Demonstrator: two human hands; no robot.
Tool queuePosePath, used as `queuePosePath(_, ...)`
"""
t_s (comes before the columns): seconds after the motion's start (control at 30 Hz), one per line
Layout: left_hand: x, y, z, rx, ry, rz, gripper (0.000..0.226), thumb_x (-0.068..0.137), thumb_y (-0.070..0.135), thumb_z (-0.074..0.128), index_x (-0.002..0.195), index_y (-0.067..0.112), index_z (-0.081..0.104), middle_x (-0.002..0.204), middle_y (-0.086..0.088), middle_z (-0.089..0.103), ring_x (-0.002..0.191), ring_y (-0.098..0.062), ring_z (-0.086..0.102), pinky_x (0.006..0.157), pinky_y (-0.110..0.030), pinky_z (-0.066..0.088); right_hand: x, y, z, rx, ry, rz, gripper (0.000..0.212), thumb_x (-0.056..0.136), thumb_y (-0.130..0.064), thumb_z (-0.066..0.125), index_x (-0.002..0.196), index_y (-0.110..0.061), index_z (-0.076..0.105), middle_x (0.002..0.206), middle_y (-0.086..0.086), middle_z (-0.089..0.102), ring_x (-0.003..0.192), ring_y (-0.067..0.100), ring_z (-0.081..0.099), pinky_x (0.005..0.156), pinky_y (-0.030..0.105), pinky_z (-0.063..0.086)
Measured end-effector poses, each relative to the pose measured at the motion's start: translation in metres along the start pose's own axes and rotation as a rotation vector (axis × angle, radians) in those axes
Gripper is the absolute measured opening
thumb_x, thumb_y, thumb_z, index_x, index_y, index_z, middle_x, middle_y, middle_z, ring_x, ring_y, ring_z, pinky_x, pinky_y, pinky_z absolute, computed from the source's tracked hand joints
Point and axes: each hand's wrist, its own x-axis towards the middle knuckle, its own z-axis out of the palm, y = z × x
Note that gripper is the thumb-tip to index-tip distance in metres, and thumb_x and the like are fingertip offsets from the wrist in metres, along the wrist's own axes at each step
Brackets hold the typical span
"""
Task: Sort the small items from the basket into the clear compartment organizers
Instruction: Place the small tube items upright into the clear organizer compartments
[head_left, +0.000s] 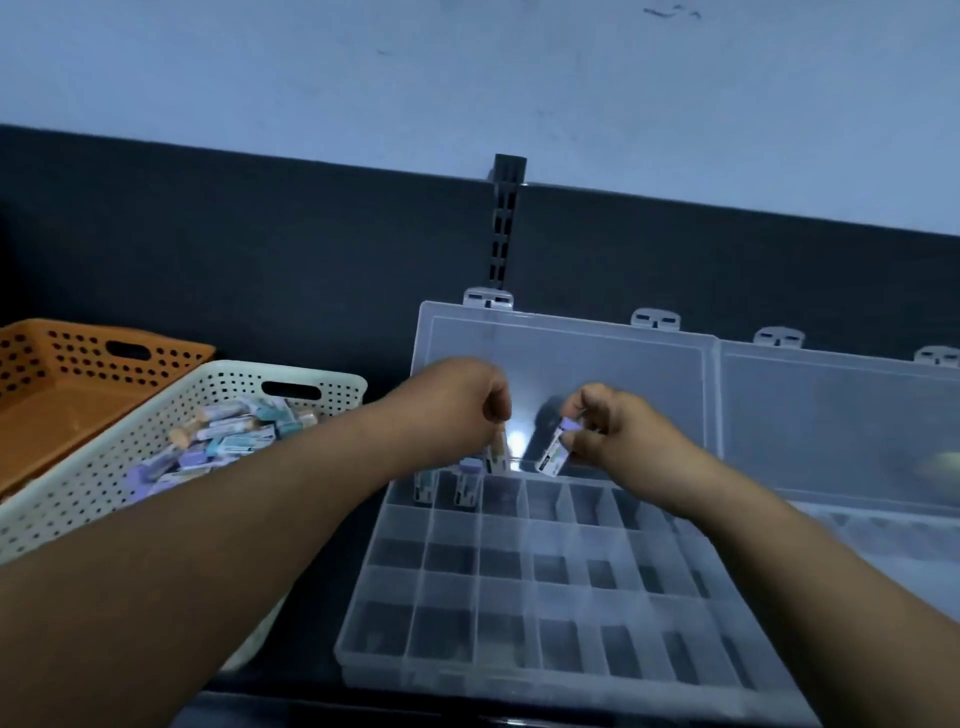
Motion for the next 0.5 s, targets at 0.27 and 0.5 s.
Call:
queuePosePath(0.27, 0.014, -0.008, 0.034, 0.255, -0.051, 0.056, 0.014, 0.086, 0.012, 0.057, 0.089, 0.024, 0.063, 0.096, 0.004, 0.061, 0.088, -0.017, 0.056, 0.071, -0.024, 0.038, 0.006, 0.017, 0.019, -0.383, -0.063, -0.049, 0.029, 0.085, -0.013, 0.064, 0.066, -0.030, 0.050, 0.079, -0.001, 0.063, 0.076, 0.019, 0.058, 0.068, 0.027, 0.046)
queuePosePath(0.5, 0.015, -0.012, 0.053, 0.351, -0.079, 0.157, 0.011, 0.086, 0.016, 0.055, 0.093, 0.021, 0.062, 0.101, -0.002, 0.059, 0.097, -0.022, 0.054, 0.074, -0.029, 0.040, 0.007, 0.021, 0.030, -0.484, -0.082, -0.089, 0.015, 0.079, -0.010, 0.062, 0.078, -0.025, 0.056, 0.085, 0.001, 0.061, 0.083, 0.022, 0.056, 0.072, 0.031, 0.048)
